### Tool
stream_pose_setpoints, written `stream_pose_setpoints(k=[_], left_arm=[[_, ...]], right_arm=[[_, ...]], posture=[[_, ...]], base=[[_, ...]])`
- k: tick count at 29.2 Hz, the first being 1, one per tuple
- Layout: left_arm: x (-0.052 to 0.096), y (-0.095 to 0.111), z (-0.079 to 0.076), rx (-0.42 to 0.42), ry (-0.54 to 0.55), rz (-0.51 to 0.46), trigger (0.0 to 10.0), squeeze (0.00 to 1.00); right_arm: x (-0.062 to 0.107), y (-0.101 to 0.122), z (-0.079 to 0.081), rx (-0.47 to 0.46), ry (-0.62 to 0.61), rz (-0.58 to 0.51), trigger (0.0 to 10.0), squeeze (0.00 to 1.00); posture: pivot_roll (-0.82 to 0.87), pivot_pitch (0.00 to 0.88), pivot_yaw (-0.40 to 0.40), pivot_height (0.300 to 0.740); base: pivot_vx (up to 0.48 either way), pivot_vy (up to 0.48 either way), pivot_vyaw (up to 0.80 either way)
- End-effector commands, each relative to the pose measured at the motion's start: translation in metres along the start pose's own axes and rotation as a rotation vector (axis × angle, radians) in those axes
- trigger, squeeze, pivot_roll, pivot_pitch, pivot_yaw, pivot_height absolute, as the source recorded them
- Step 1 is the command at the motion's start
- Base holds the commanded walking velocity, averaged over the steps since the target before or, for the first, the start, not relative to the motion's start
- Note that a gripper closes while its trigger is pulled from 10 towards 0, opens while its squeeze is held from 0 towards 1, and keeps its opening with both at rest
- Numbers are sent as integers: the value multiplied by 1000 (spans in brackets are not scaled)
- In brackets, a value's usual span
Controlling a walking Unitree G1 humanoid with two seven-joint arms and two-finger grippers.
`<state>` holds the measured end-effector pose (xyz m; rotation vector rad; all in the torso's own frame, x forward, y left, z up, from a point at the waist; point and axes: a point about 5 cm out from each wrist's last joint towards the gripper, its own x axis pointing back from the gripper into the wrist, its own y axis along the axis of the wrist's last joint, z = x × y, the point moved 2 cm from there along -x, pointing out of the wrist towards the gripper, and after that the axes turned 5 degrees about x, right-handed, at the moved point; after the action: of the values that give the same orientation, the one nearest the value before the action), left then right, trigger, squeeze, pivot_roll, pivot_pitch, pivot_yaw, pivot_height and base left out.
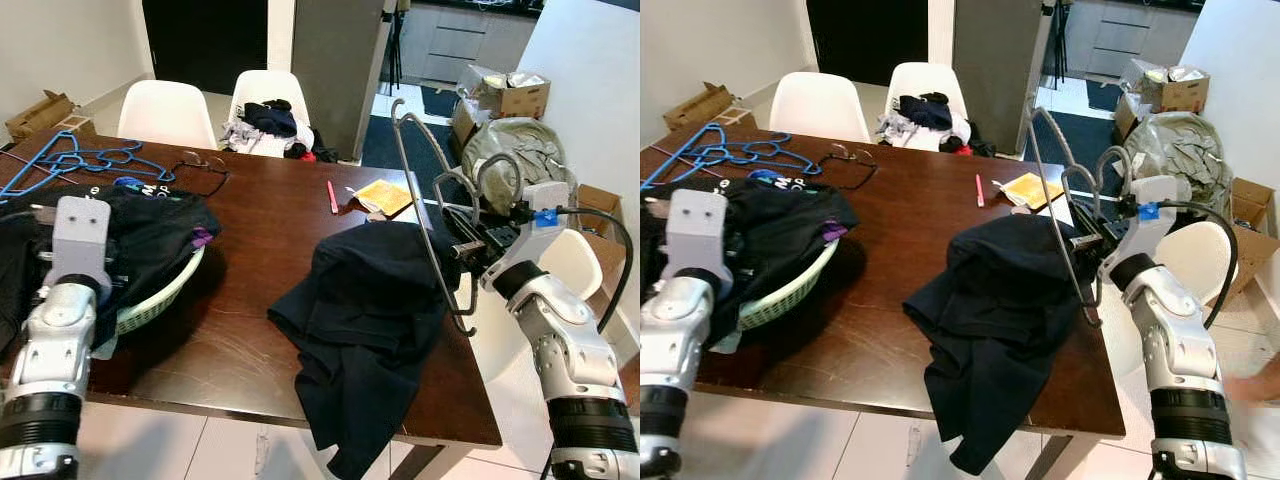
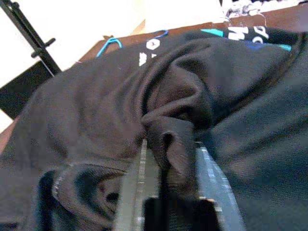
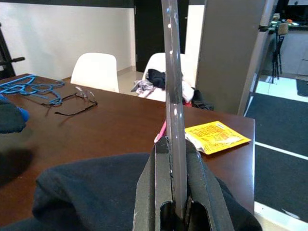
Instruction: Hang hanger
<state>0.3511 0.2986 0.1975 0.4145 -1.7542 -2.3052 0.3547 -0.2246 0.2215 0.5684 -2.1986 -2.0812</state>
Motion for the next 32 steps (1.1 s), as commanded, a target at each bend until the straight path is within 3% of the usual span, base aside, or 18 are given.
stream_pose_setpoints(k=[1, 3, 4, 6, 8, 9, 11, 13, 16, 17, 19, 20, 21, 25, 28, 30, 31, 32], left_arm=[[-1, 10, 6, -29, 23, -34, 0, 0], [-3, 24, 8, -35, 34, -79, 0, 0], [-4, 70, 7, -17, 16, -236, 0, 0], [-4, 70, 7, -17, 16, -236, 0, 0], [2, 130, -3, 29, -76, -446, 0, 0], [2, 130, -3, 29, -76, -446, 0, 0], [8, 153, -10, 38, -132, -529, 0, 0], [22, 189, -31, 69, -288, -649, 0, 0], [27, 198, -38, 72, -333, -681, 0, 0], [38, 209, -55, 132, -464, -713, 0, 0], [42, 212, -62, 159, -510, -719, 0, 0], [46, 214, -69, 167, -555, -729, 980, 0], [49, 215, -72, 167, -577, -735, 980, 0], [53, 215, -77, 214, -617, -730, 1843, 0], [54, 217, -76, 268, -635, -728, 1412, 0], [58, 221, -76, 356, -688, -726, 2157, 0], [58, 221, -76, 356, -688, -726, 2157, 0], [60, 219, -79, 340, -720, -711, 2941, 0]], right_arm=[[2, 1, -4, 9, -19, -6, 10000, 0], [2, 0, -4, 9, -23, -6, 10000, 0], [2, 0, -5, 10, -29, -5, 10000, 0], [2, 0, -5, 10, -29, -5, 10000, 0], [1, 0, -5, 8, -31, -5, 10000, 0], [1, 0, -5, 8, -31, -5, 10000, 0], [1, 0, -5, 8, -32, -6, 10000, 0], [0, 0, -5, 8, -34, -8, 10000, 0], [-1, 0, -5, 8, -35, -9, 10000, 0], [-1, 1, -5, 6, -36, -12, 10000, 0], [-1, 1, -5, 6, -37, -13, 10000, 0], [-1, 1, -5, 7, -38, -13, 10000, 0], [-1, 1, -5, 8, -38, -14, 10000, 0], [-1, 1, -6, 11, -40, -14, 10000, 0], [0, 1, -6, 13, -41, -14, 10000, 0], [0, 1, -7, 16, -41, -12, 10000, 0], [0, 1, -7, 16, -41, -12, 10000, 0], [0, 1, -7, 17, -41, -12, 10000, 0]], posture=[[78, 52, -52, 740], [77, 49, -51, 740], [78, 48, -50, 740], [78, 48, -50, 740], [79, 46, -51, 740], [79, 46, -51, 740], [79, 46, -51, 740], [80, 37, -50, 740], [80, 37, -50, 740], [79, 35, -49, 740], [79, 35, -49, 740], [76, 34, -47, 740], [76, 34, -47, 740], [72, 32, -46, 740], [70, 32, -47, 740], [72, 29, -48, 740], [72, 29, -48, 740], [73, 27, -48, 740]], base=[[0, 0, 0], [0, 0, 0], [0, 0, 0], [0, 0, 0], [0, 0, 0], [0, 0, 0], [0, 0, 0], [0, 0, 0], [0, 0, 0], [0, 0, 0], [0, 0, 0], [0, 0, 0], [0, 0, 0], [0, 0, 0], [0, 0, 0], [0, 0, 0], [0, 0, 0], [0, 0, 0]])
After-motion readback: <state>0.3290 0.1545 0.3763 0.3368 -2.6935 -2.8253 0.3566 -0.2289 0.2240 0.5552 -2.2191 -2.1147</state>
